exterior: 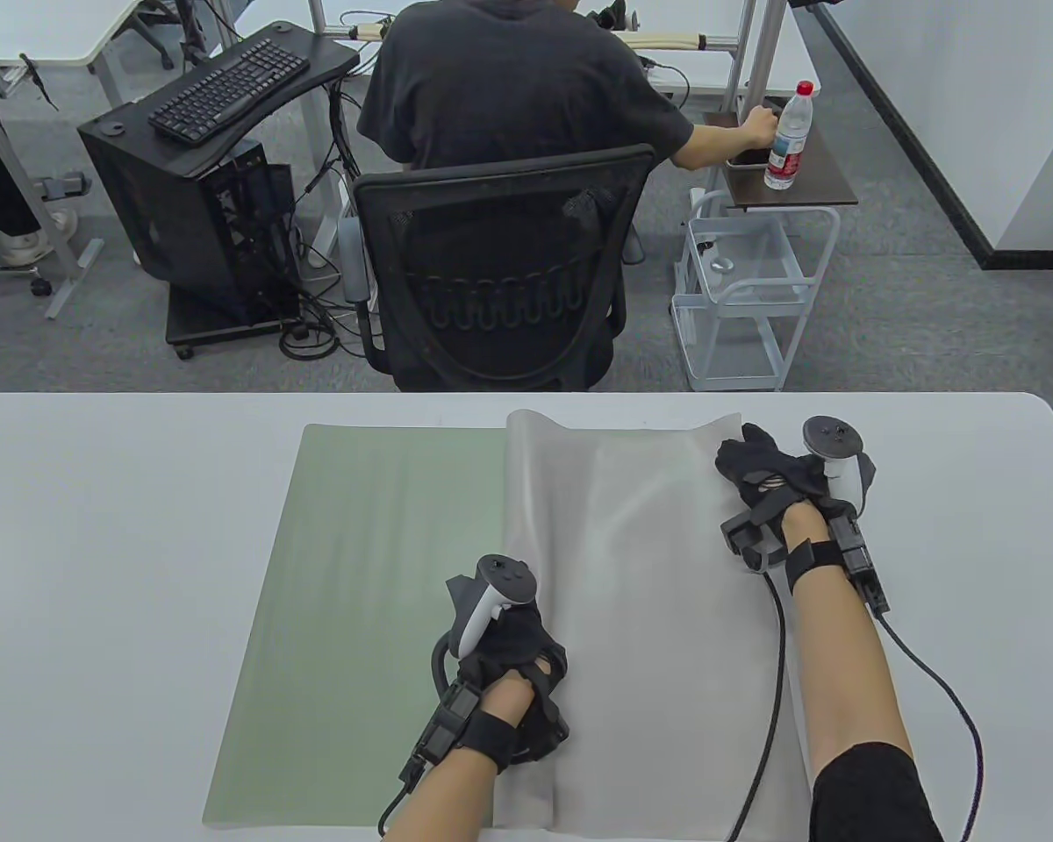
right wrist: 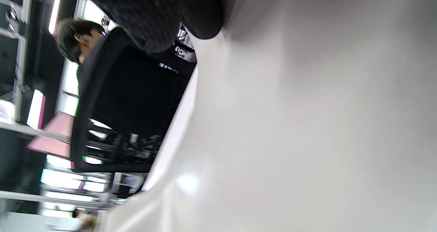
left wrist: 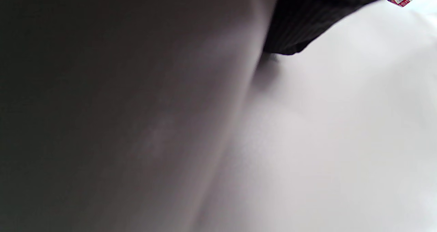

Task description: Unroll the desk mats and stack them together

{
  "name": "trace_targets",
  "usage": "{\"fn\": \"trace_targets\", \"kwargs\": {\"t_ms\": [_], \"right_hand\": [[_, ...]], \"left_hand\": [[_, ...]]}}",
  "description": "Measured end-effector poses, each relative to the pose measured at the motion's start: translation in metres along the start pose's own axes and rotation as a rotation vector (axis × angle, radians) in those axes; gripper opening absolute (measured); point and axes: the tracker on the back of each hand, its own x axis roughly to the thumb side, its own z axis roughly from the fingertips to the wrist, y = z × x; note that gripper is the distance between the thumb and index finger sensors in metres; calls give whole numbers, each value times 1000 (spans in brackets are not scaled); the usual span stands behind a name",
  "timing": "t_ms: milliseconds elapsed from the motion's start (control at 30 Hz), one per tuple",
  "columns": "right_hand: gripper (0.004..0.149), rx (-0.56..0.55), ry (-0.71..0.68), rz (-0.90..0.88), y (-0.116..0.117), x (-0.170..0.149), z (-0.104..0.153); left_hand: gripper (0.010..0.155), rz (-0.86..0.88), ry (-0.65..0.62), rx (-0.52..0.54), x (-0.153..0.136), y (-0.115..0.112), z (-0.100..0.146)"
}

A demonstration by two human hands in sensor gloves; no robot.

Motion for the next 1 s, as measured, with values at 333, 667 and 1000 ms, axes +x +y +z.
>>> {"fn": "trace_targets", "kwargs": {"t_ms": [333,667,1000], "right_hand": [[74,-23,137,471,20,-8,0],[99,364,66,709,53,-14,145],[104,386,75,922,102,-54,231]], "left_hand": [[99,5,15,4,0,1,0],[98,-38,62,-16,11,10,-7],[97,4,66,0,13,23,-13]]}}
